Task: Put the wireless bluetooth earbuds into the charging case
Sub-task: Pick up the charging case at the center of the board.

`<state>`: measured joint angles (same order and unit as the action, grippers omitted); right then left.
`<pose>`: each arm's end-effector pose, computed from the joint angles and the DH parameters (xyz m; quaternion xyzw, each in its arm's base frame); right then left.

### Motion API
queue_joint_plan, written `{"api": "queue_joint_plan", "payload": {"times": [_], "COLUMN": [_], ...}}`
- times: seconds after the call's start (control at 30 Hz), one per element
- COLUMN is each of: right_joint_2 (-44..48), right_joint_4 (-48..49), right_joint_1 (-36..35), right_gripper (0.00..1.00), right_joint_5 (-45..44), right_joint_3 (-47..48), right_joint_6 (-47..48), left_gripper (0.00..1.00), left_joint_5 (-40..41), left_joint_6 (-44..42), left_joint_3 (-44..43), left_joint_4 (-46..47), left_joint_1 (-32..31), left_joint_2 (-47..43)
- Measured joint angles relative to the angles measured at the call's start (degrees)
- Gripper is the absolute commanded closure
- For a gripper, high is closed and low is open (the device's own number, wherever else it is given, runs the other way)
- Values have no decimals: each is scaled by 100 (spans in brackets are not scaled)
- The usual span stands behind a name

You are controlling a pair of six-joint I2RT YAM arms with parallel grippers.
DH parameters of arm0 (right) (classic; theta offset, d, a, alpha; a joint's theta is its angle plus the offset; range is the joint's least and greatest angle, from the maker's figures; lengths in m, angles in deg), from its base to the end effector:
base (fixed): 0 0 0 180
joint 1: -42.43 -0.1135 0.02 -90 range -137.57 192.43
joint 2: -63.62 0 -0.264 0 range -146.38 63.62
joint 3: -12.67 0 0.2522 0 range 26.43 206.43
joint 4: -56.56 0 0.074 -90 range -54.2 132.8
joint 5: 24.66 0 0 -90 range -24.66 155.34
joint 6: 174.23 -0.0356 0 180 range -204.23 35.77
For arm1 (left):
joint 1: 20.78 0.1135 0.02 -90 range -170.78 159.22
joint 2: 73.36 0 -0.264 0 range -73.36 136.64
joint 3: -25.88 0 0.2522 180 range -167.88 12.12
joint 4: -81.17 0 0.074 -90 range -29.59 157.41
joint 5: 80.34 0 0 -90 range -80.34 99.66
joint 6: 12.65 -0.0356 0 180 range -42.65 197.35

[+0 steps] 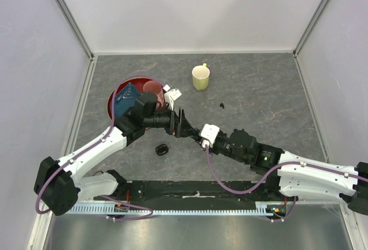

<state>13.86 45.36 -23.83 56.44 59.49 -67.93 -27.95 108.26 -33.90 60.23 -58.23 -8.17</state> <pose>0.0885 0.1874 0.2754 -0.4830 0.6224 0.2033 0.5814 0.1868 -0.1704 0.2840 0.2156 0.7933 -0.5070 0.2591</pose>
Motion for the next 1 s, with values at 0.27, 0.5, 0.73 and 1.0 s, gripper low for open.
{"api": "queue_joint_plan", "payload": {"times": [0.27, 0.5, 0.73, 1.0], "right_joint_2": [-85, -4, 22, 22], "right_joint_4": [79, 155, 175, 170], "right_joint_1": [0, 0, 0, 2], "right_gripper": [100, 100, 100, 100], "right_joint_5": [-9, -39, -164, -177], "right_joint_3": [0, -4, -44, -83], "right_joint_6": [0, -4, -2, -2], "left_gripper": [31, 35, 58, 55], "left_joint_5": [2, -39, -48, -81], "left_joint_6": [243, 321, 376, 400], "left_joint_3": [74, 74, 74, -2], "left_joint_4": [459, 664, 713, 734], "left_joint_1": [-160, -343, -413, -437], "left_joint_2": [181, 485, 544, 601]}}
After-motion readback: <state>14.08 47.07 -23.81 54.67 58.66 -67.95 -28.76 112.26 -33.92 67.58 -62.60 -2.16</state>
